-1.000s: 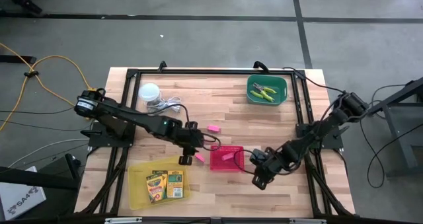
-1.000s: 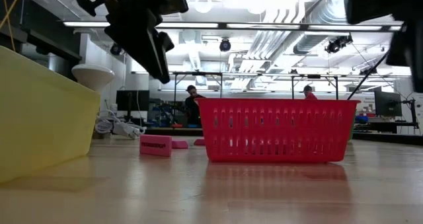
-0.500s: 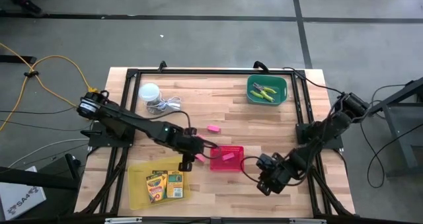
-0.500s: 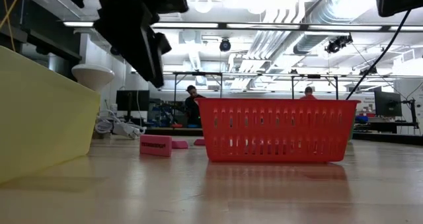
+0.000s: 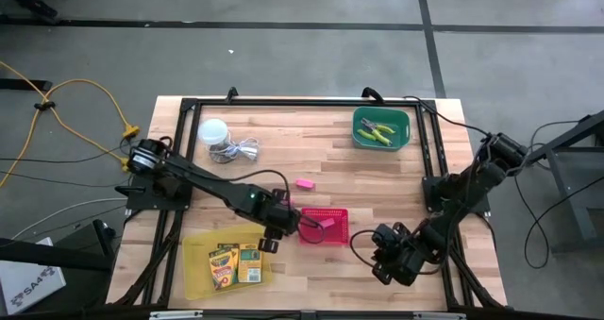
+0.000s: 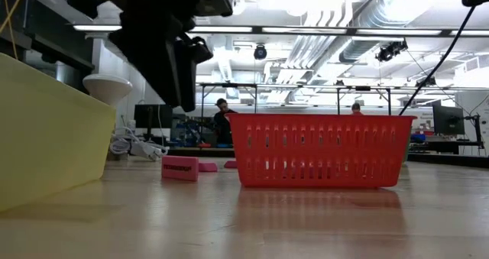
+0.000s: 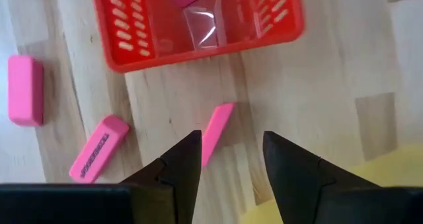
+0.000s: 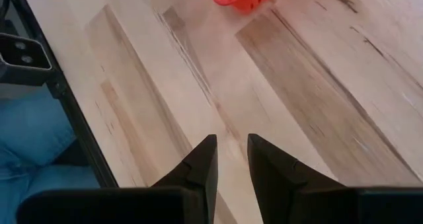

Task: Pick & Place School Supplies
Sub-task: Put the pink eraser into the red bin

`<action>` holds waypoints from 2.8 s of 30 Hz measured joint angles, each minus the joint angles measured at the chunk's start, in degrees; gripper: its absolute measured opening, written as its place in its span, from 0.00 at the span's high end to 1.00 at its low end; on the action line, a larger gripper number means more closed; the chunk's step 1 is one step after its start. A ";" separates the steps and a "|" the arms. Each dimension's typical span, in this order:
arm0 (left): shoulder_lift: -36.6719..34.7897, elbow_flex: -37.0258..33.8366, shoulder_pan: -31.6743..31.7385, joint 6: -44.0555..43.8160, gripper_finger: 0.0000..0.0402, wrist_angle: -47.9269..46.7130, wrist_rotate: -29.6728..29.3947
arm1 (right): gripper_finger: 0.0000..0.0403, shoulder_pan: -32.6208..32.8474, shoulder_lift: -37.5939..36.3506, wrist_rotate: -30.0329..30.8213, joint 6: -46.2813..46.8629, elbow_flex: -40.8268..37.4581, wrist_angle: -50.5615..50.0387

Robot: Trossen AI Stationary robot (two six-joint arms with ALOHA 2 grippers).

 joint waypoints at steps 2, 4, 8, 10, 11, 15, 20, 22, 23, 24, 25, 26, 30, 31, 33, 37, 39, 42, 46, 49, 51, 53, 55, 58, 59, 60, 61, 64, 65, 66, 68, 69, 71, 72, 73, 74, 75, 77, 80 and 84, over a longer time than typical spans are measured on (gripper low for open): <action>0.73 0.06 0.10 -0.47 0.61 0.33 -0.04 | 0.82 0.63 0.00 1.01 0.85 0.00 -0.08; 1.76 0.03 0.13 -0.54 0.61 -0.02 -0.11 | 0.82 0.96 0.00 1.66 1.31 0.01 -0.01; 3.45 0.02 0.09 -0.65 0.61 0.13 0.07 | 0.82 1.52 0.00 2.54 1.83 0.02 -0.02; 4.00 0.02 0.08 -0.67 0.61 0.00 0.07 | 0.82 1.69 0.00 2.57 1.85 0.00 0.02; 4.21 0.02 0.09 -0.66 0.61 0.16 0.01 | 0.82 1.68 0.00 2.57 1.86 0.00 -0.02; 4.84 0.07 0.11 -0.12 0.61 0.12 -1.00 | 0.82 1.67 0.00 2.57 2.45 0.00 0.01; 6.12 0.07 0.09 0.70 0.61 -0.02 -1.14 | 0.82 1.67 0.00 2.59 2.45 0.01 0.00; 6.29 0.00 0.09 0.90 0.61 -0.54 -1.12 | 0.82 1.67 0.00 2.59 2.45 0.00 0.01; 6.27 0.00 0.10 1.06 0.61 -0.26 -1.14 | 0.82 1.67 0.00 2.59 2.45 0.00 0.00; 6.22 0.04 0.27 1.34 0.61 0.11 -1.22 | 0.82 1.67 0.00 2.59 2.45 0.01 0.00; 6.21 0.04 0.47 1.48 0.61 0.12 -1.65 | 0.82 1.67 0.00 2.59 2.45 0.00 0.01; 6.21 0.04 0.57 1.48 0.61 -0.07 -2.18 | 0.82 1.67 0.00 2.59 2.45 0.02 0.02; 7.03 0.07 1.32 1.47 0.61 0.26 -2.43 | 0.82 1.67 0.00 2.59 2.45 0.02 0.10; 7.29 0.01 1.37 1.59 0.61 -0.05 -2.42 | 0.82 1.67 0.00 2.57 2.45 0.01 0.22; 7.99 -0.02 1.53 2.14 0.61 -0.11 -1.77 | 0.82 1.67 0.00 2.59 2.45 0.00 0.29; 8.60 0.26 1.70 3.07 0.61 0.25 -0.49 | 0.82 1.67 0.02 2.59 2.45 0.02 0.53; 8.90 0.37 1.70 3.05 0.61 0.69 -0.50 | 0.82 1.67 0.02 2.58 2.45 0.02 0.57; 8.87 0.39 1.70 3.07 0.61 0.46 0.08 | 0.82 1.67 0.02 2.55 2.45 0.02 0.72; 8.87 0.39 1.70 3.05 0.61 0.11 0.59 | 0.82 1.67 0.02 2.57 2.45 0.02 0.91; 8.87 0.39 1.61 3.05 0.62 -0.09 0.61 | 0.82 1.67 0.02 2.57 2.42 0.02 1.05; 8.87 0.39 1.55 3.05 0.65 -0.09 0.63 | 0.82 1.67 0.02 2.56 2.43 0.02 1.02; 8.87 0.39 1.55 3.05 0.67 -0.06 0.63 | 0.82 1.67 0.02 2.56 2.37 0.02 1.06; 8.87 0.39 1.55 3.02 0.71 -0.06 0.63 | 0.82 1.67 0.02 2.57 2.33 0.02 1.06; 8.87 0.39 1.55 3.05 0.76 -0.06 0.63 | 0.82 1.67 0.02 2.56 2.29 0.02 1.05; 8.87 0.39 1.55 3.05 0.77 -0.06 0.63 | 0.82 1.67 0.02 2.54 2.29 0.02 1.05; 8.87 0.39 1.55 3.05 0.79 -0.06 0.61 | 0.82 1.67 0.02 2.54 2.29 0.02 1.05; 8.87 0.39 1.55 3.05 0.80 -0.06 0.63 | 0.82 1.67 0.02 2.55 2.28 0.02 1.05; 8.85 0.39 1.55 3.07 0.83 -0.06 0.64 | 0.82 1.67 0.02 2.54 2.27 0.02 1.05; 8.85 0.39 1.55 3.07 0.84 -0.06 0.66 | 0.82 1.67 0.02 2.54 2.27 0.02 1.05; 8.83 0.39 1.55 3.07 0.86 -0.06 0.69 | 0.82 1.67 0.02 2.54 2.27 0.02 1.05; 8.81 0.39 1.55 3.07 0.88 -0.06 1.07 | 0.82 1.67 0.02 2.54 2.26 0.02 1.05; 8.81 0.39 1.55 3.06 0.89 -0.09 1.39 | 0.82 1.67 0.02 2.54 2.27 0.02 1.05; 8.76 0.39 1.55 3.07 0.91 -0.09 2.11 | 0.82 1.67 0.02 2.53 2.25 0.02 1.05; 8.75 0.39 1.55 3.06 0.92 -0.09 2.39 | 0.82 1.67 0.02 2.54 2.25 0.02 1.05; 8.74 0.39 1.55 3.07 0.92 -0.06 2.62 | 0.82 1.67 0.02 2.53 2.25 0.02 1.05; 8.74 0.39 1.55 3.07 0.92 -0.06 2.76 | 0.82 1.67 0.02 2.52 2.25 0.02 1.05; 8.74 0.39 1.55 3.07 0.92 -0.06 2.87 | 0.82 1.67 0.02 2.52 2.25 0.02 1.05; 8.74 0.39 1.55 3.07 0.92 -0.06 2.93 | 0.82 1.67 0.02 2.52 2.25 0.02 1.05; 8.74 0.39 1.55 3.07 0.93 -0.05 2.97 | 0.82 1.67 0.02 2.50 2.25 0.02 1.05; 8.55 0.40 1.55 3.00 0.93 -0.09 3.08 | 0.82 1.67 0.02 2.32 2.25 0.02 1.05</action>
